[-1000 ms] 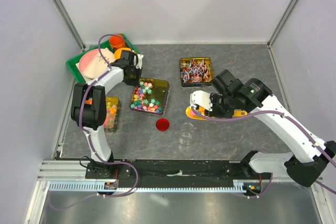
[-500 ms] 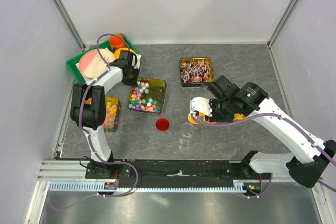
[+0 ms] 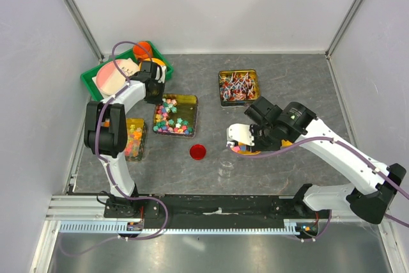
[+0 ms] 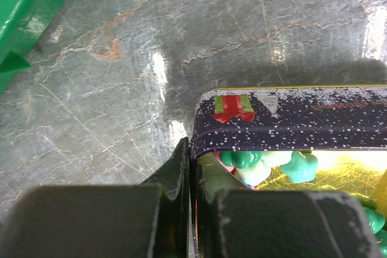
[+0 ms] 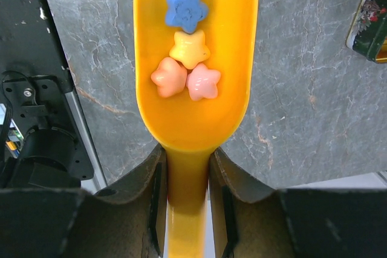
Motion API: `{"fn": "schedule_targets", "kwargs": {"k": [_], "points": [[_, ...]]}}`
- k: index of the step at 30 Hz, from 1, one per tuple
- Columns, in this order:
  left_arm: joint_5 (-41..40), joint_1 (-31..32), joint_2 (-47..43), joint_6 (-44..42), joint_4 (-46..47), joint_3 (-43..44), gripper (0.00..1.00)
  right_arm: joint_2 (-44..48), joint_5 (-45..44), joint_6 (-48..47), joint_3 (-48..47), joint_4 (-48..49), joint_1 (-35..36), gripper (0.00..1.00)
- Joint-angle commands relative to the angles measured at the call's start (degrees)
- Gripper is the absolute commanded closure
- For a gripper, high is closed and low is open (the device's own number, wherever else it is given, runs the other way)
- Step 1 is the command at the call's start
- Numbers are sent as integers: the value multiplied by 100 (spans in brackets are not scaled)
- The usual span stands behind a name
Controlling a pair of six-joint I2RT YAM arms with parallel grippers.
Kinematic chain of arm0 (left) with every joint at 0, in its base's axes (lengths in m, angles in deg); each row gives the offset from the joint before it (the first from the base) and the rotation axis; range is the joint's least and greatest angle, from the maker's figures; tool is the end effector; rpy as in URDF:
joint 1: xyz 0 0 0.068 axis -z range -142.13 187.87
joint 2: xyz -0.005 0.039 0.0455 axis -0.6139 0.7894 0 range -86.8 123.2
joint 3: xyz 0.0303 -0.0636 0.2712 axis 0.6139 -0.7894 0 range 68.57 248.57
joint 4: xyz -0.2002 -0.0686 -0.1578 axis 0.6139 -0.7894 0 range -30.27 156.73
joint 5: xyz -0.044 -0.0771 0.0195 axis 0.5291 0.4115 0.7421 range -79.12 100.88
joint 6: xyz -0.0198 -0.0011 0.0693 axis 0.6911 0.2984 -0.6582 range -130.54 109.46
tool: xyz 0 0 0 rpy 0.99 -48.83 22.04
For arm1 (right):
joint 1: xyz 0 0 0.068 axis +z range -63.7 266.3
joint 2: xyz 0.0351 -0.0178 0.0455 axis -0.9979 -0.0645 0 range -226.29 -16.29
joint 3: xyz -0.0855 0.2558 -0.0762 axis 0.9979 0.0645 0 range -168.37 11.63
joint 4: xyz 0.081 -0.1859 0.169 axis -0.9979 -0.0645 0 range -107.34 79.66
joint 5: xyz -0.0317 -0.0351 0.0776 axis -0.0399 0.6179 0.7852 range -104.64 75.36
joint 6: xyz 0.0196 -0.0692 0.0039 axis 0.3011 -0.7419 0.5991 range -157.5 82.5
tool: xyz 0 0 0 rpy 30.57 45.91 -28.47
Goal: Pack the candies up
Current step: Place the storage box at the center of the board, then place the fake candies in the packing bottle.
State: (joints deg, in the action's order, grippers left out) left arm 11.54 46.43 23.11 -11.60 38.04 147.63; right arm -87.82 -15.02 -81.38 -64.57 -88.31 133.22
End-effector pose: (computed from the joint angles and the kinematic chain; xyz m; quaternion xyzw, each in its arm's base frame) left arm 0.4189 -0.0638 0.1783 0.0824 0.9613 -0.0228 0.2619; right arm 0.1466 0.1563 0.3233 -0.7041 0.6951 0.0005 0.1452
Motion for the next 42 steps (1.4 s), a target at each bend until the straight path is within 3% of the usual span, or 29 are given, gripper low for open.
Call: {"fn": "schedule_targets", "kwargs": {"k": [1,42], "points": [[-5,-65,-128,203,126,74,98,-37,-225,-103,0,-455,98,100],[-242,-126,118,168,48,258,98,-142,-1157,-253,-228,-561,845,100]]}}
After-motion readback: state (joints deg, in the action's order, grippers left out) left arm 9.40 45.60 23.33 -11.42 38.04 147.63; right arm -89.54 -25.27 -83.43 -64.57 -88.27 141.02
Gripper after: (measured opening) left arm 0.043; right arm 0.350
